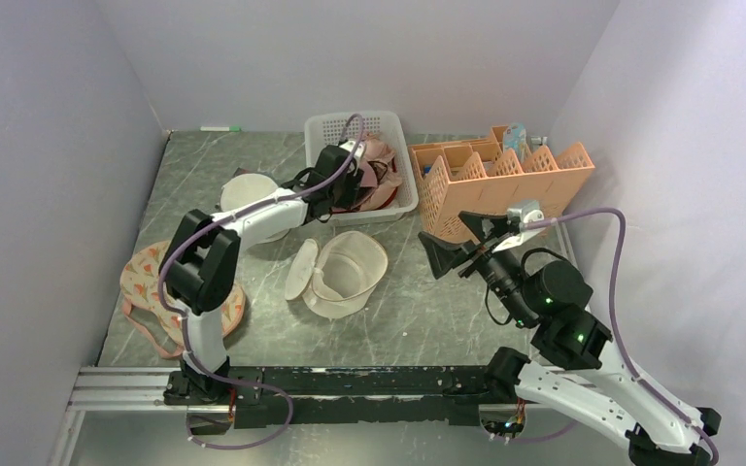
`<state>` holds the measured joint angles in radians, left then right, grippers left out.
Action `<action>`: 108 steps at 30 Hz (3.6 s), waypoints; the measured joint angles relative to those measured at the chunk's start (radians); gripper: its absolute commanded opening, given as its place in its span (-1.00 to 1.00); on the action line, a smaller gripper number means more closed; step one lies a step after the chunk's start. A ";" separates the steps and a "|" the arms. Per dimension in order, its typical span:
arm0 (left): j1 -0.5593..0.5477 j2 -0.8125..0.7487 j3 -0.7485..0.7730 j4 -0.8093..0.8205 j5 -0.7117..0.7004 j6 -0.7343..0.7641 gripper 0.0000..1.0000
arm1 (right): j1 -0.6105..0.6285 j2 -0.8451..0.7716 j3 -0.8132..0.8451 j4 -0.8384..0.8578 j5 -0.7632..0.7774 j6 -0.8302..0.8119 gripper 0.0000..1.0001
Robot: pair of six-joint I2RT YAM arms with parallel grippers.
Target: Unzip the laundry bag and remove the bra
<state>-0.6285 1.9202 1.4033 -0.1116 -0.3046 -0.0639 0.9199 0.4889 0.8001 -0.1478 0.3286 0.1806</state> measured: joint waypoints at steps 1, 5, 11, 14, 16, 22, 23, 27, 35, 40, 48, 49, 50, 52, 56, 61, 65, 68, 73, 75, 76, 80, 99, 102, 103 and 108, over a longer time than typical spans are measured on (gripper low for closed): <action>0.000 -0.014 -0.013 -0.010 0.016 -0.013 0.37 | 0.000 0.007 0.000 0.000 0.001 -0.002 0.97; 0.000 -0.124 -0.086 -0.051 0.082 -0.065 0.50 | 0.000 0.031 -0.003 0.002 -0.001 -0.003 0.97; 0.001 -0.385 -0.186 -0.089 0.204 -0.164 0.70 | 0.000 0.042 -0.013 0.004 -0.006 -0.001 0.97; 0.002 -0.553 -0.285 -0.109 0.253 -0.220 0.74 | 0.000 0.048 -0.020 0.007 -0.008 0.003 0.97; 0.003 -0.657 -0.356 -0.141 0.268 -0.262 0.76 | 0.000 0.060 -0.023 0.008 -0.015 0.005 0.97; 0.004 -0.994 -0.570 -0.249 0.253 -0.406 0.85 | -0.001 0.159 -0.028 0.041 -0.061 0.017 0.96; 0.004 -1.038 -0.602 -0.258 0.245 -0.435 0.84 | -0.001 0.182 -0.028 0.047 -0.073 0.021 0.95; 0.005 -1.178 -0.780 -0.261 0.238 -0.565 0.85 | -0.001 0.314 -0.025 0.081 -0.137 0.044 0.93; 0.005 -1.260 -0.875 -0.308 0.227 -0.682 0.94 | 0.000 0.652 0.051 0.012 -0.156 0.095 0.85; 0.005 -1.235 -0.876 -0.303 0.214 -0.737 1.00 | -0.004 0.777 0.038 -0.072 0.023 0.131 0.77; 0.006 -1.117 -0.875 -0.255 0.211 -0.790 0.99 | -0.016 0.881 -0.008 -0.023 0.053 0.169 -0.08; 0.006 -1.104 -0.874 -0.253 0.211 -0.794 0.99 | -0.017 0.898 -0.008 -0.023 0.055 0.174 -0.30; 0.007 -1.097 -0.874 -0.252 0.212 -0.799 0.99 | -0.018 0.909 -0.008 -0.025 0.061 0.175 -0.47; 0.013 -1.092 -0.877 -0.244 0.216 -0.817 0.99 | -0.018 0.916 -0.010 -0.036 0.088 0.178 -0.80; 0.039 -1.126 -0.954 -0.156 0.260 -0.881 0.99 | -0.020 0.879 -0.014 -0.082 0.180 0.174 -0.97; 0.136 -1.157 -1.080 -0.083 0.357 -0.967 0.67 | -0.023 0.780 -0.061 -0.136 0.254 0.170 -0.98; 0.214 -1.113 -1.149 0.004 0.444 -1.018 0.33 | -0.023 0.757 -0.089 -0.147 0.251 0.160 -0.97; 0.234 -1.033 -1.151 0.046 0.474 -1.021 0.09 | -0.023 0.763 -0.090 -0.148 0.237 0.155 -0.96; 0.242 -0.903 -1.130 0.082 0.495 -1.011 -0.08 | -0.022 0.799 -0.088 -0.145 0.222 0.140 -0.95; 0.244 -0.887 -1.130 0.093 0.496 -1.013 0.02 | -0.023 0.808 -0.087 -0.145 0.220 0.134 -0.95; 0.244 -0.886 -1.133 0.101 0.497 -1.015 0.07 | -0.022 0.809 -0.087 -0.145 0.220 0.132 -0.95; 0.246 -0.894 -1.178 0.174 0.498 -1.034 0.12 | -0.023 0.807 -0.086 -0.134 0.216 0.121 -0.94; 0.287 -1.056 -0.995 0.043 0.426 -0.857 -0.86 | -0.022 0.787 -0.081 -0.060 0.122 0.080 -0.92; 0.288 -1.172 -0.886 -0.071 0.343 -0.772 -0.87 | -0.023 0.798 -0.065 -0.034 0.086 0.073 -0.92; 0.288 -1.197 -0.848 -0.113 0.319 -0.740 -0.86 | -0.022 0.807 -0.056 -0.021 0.070 0.073 -0.92; 0.287 -1.200 -0.684 -0.259 0.259 -0.580 -0.86 | -0.022 0.856 -0.011 0.047 -0.020 0.076 -0.92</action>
<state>-0.3412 0.7204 0.7197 -0.3702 -0.0452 -0.6441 0.8978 1.3445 0.7887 -0.1013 0.3084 0.2562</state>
